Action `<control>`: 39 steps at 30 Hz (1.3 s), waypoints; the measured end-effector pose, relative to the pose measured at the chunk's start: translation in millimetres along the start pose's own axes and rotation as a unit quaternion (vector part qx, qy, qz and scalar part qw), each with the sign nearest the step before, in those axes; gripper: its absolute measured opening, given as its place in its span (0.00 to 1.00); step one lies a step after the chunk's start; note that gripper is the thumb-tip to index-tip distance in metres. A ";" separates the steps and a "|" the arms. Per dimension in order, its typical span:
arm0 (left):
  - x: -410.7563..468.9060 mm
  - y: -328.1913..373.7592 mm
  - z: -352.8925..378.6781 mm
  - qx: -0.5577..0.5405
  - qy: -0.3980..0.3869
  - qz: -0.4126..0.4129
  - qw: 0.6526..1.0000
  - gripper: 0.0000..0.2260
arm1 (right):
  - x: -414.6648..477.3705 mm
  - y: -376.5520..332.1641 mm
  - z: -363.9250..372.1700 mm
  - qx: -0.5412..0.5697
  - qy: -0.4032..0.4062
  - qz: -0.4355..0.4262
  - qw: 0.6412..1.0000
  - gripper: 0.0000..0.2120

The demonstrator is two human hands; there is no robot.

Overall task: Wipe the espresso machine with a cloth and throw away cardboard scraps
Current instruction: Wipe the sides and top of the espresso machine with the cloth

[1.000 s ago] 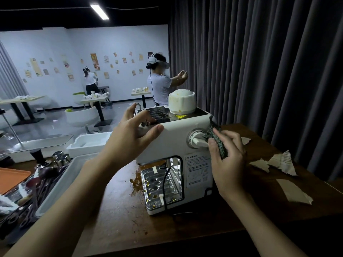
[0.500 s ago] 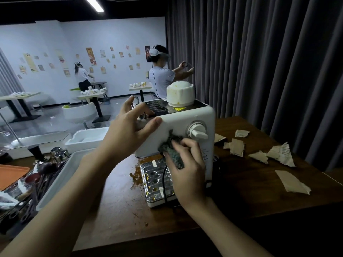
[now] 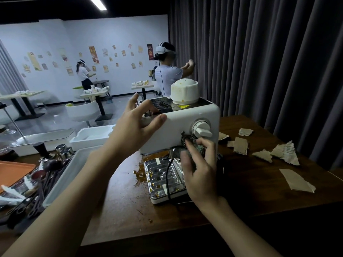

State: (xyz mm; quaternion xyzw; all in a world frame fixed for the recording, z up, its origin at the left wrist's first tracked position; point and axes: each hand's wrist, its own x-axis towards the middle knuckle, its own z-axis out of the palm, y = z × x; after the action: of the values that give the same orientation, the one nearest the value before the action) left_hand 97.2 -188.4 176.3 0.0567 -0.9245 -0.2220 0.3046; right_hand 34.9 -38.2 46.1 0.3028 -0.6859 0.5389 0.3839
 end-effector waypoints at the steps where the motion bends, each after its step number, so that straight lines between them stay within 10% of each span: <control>1: 0.1 1.6 -1.4 0.002 -0.005 -0.002 1.000 0.20 | -0.2 2.0 -2.2 0.005 -0.003 0.008 1.000 0.18; 13: -2.9 -0.9 14.5 0.048 0.077 0.070 0.993 0.12 | 3.8 19.7 -9.6 -0.003 0.111 0.160 0.981 0.08; 25: 0.0 -7.4 16.7 0.031 0.079 0.075 0.994 0.16 | -1.2 29.0 -13.8 -0.028 0.125 0.147 0.981 0.08; 33: 0.8 -10.5 17.2 0.019 0.082 0.079 0.993 0.16 | -25.9 31.9 -15.4 0.007 -0.019 0.093 0.995 0.18; 39: 0.8 -10.8 18.2 0.016 0.086 0.081 0.993 0.15 | -11.4 32.6 -17.3 -0.018 0.063 0.114 0.991 0.11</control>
State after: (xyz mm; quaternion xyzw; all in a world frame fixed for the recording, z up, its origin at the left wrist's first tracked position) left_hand 85.5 -191.4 158.9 0.0058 -0.8997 -0.1766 0.3992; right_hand 17.3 -13.7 22.0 0.1814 -0.7002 0.5845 0.3676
